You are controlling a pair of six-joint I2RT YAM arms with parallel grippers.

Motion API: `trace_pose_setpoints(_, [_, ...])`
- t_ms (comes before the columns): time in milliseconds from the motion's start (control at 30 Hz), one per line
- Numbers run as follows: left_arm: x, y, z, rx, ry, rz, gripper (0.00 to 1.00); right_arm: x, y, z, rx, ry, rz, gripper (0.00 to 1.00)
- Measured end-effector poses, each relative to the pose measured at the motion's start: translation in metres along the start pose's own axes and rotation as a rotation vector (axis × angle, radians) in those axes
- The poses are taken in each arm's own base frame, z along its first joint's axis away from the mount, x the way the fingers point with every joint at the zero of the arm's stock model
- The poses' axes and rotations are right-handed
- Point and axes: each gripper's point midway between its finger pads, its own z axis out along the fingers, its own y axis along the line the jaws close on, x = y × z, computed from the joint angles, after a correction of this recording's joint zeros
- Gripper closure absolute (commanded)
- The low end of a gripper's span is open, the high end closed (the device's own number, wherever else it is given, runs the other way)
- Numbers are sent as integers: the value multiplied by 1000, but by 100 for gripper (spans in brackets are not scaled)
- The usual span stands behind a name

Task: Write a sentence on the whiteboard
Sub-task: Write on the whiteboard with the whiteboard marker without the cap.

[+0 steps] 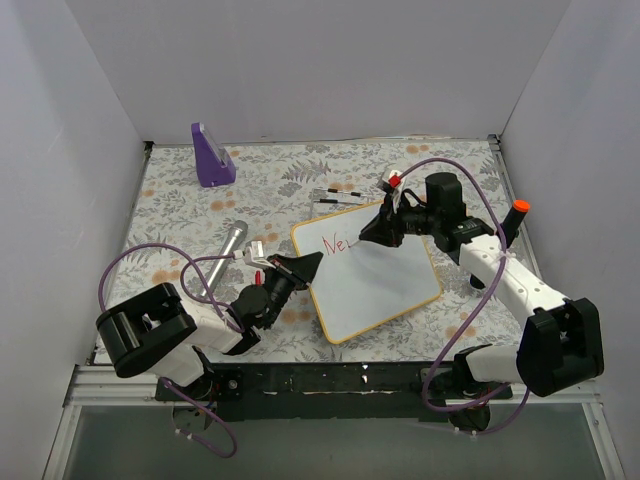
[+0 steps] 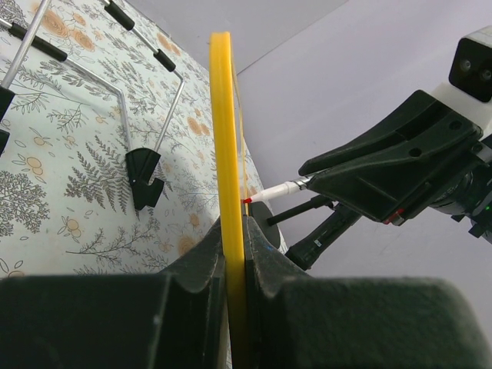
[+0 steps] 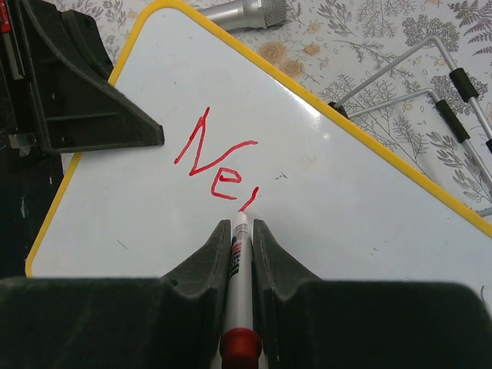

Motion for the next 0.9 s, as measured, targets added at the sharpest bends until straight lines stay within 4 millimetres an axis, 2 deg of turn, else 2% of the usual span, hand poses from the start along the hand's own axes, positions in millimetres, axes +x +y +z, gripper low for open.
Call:
trace_pose_setpoints(467, [0, 0, 0, 0, 0, 0, 100, 4, 2, -2, 4, 8, -2, 99])
trace_pose_setpoints(900, [0, 1, 0, -4, -1, -2, 100, -8, -19, 0, 60, 7, -6, 99])
